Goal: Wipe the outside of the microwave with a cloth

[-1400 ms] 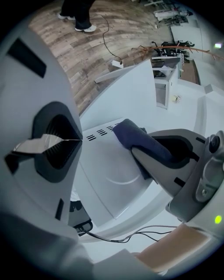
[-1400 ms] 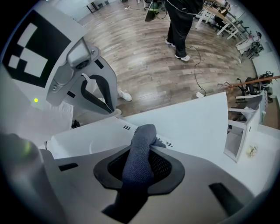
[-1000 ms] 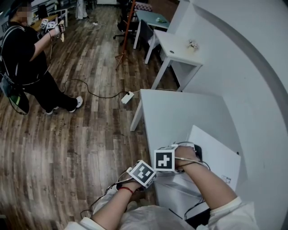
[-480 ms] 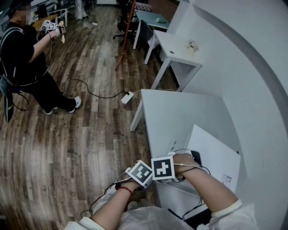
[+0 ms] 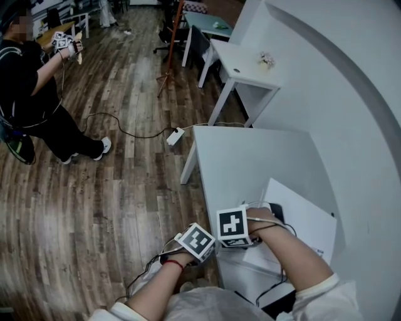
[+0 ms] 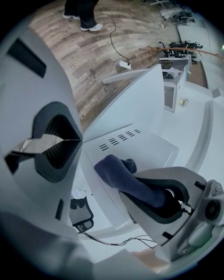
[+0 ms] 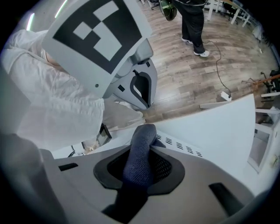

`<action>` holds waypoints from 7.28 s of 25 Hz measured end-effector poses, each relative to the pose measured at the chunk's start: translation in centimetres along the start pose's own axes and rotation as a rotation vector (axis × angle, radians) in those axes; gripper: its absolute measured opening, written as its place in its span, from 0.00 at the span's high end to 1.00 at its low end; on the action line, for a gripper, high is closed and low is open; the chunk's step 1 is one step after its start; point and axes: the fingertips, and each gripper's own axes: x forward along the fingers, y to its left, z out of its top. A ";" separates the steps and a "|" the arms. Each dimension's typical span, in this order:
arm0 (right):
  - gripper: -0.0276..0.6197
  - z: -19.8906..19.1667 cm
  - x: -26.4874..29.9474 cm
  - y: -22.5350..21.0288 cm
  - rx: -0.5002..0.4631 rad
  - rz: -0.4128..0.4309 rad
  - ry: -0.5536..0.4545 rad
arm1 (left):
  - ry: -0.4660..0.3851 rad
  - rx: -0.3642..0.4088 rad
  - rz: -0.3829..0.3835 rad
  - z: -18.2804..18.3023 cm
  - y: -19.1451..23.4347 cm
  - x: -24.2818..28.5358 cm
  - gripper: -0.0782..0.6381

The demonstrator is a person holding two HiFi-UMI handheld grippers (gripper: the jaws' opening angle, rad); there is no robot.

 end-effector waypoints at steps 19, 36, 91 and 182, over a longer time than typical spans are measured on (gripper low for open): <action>0.81 -0.2 -1.2 -1.4 0.006 -0.054 -0.051 | -0.047 0.104 0.012 2.4 0.5 -0.3 0.86; 0.81 0.6 -0.5 -0.6 0.061 -0.134 -0.028 | -0.036 0.216 -0.009 0.8 0.2 -2.1 0.84; 0.79 -28.3 3.5 15.6 0.919 -0.859 -1.263 | -0.446 0.704 -0.042 14.5 -34.2 -0.6 0.78; 0.86 -43.5 13.6 5.5 0.663 -0.617 -1.254 | 0.348 1.261 0.266 26.8 -41.7 17.6 0.80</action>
